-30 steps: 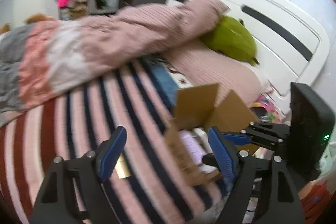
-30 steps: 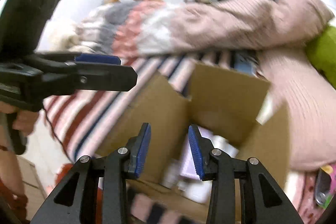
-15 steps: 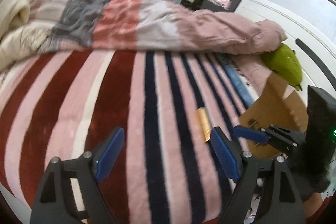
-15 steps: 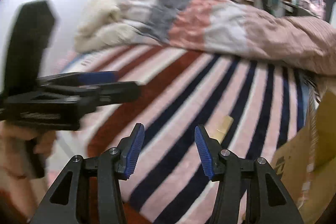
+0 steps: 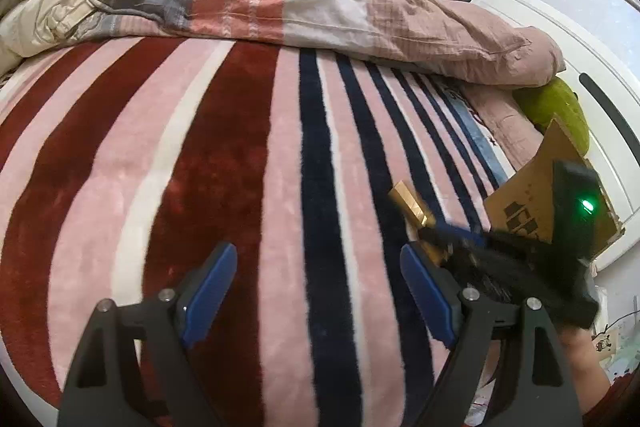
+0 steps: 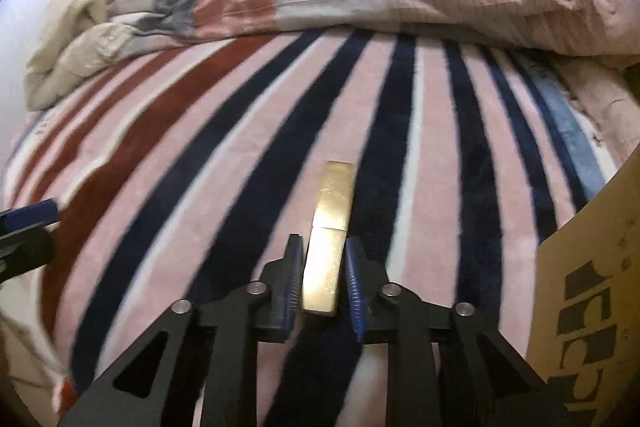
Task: Organize rigid objects
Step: 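Reach the right gripper to the gold tube and grasp it, then carry the gold tube into the cardboard box and open the right gripper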
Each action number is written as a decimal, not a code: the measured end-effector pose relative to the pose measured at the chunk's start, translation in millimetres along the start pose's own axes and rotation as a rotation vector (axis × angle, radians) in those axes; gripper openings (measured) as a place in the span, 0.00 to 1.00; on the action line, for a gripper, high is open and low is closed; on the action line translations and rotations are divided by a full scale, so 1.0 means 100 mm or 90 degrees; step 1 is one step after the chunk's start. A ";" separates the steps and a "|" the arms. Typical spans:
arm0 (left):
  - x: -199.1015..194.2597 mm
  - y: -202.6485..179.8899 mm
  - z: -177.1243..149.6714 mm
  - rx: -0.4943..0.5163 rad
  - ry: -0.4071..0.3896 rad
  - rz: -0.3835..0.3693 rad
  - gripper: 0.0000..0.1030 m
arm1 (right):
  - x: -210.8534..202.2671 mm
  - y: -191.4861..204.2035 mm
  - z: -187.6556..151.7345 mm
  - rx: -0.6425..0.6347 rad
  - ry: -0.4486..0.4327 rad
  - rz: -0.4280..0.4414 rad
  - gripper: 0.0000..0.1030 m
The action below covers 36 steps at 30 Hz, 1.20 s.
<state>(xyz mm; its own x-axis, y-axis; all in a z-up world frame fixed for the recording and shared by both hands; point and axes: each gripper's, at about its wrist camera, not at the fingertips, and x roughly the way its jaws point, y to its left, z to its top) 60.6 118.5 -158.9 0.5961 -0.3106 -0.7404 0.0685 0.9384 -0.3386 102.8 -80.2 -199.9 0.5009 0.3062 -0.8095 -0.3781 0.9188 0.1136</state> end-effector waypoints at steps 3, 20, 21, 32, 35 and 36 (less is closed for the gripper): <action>-0.02 -0.05 0.00 0.005 -0.001 -0.003 0.79 | -0.08 0.07 -0.11 -0.018 0.028 0.095 0.13; -0.44 -0.72 0.38 0.063 -0.028 -0.122 0.79 | -0.92 0.35 -0.02 -0.129 -0.082 0.135 0.13; -0.47 -0.81 0.44 0.070 -0.030 -0.144 0.79 | -1.11 0.33 0.01 -0.133 -0.110 0.143 0.13; -0.38 -2.09 0.89 0.165 0.000 -0.288 0.39 | -2.11 -0.31 0.01 -0.104 -0.263 0.110 0.13; -0.25 -2.49 0.91 0.205 0.018 -0.280 0.37 | -2.19 -0.62 0.00 -0.069 -0.265 0.097 0.13; -0.19 -2.61 0.92 0.216 0.026 -0.280 0.36 | -2.22 -0.73 -0.02 -0.059 -0.263 0.086 0.13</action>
<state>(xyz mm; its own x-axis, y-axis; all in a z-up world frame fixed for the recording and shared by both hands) 105.2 -106.2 -3.2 0.4222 -0.6832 -0.5958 0.5614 0.7131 -0.4199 17.9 -216.0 -29.5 0.7044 0.5128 -0.4908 -0.5202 0.8434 0.1346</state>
